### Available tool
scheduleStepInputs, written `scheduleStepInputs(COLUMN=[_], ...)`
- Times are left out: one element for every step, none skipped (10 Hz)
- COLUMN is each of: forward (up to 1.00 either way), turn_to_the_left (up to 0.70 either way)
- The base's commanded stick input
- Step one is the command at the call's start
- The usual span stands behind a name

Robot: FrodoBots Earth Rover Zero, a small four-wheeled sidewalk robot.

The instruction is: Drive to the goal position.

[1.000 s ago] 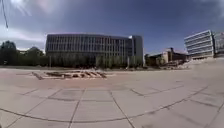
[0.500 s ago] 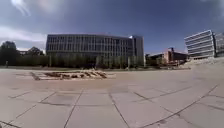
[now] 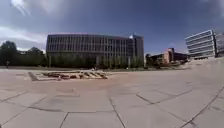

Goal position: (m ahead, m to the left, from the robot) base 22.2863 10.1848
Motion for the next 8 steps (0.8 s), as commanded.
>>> scheduleStepInputs(forward=[0.5, 0.5, 0.5, 0.5, 0.5, 0.5, 0.5, 0.5], turn_to_the_left=[0.0, 0.0, 0.0, 0.0, 0.0, 0.0, -0.02, -0.33])
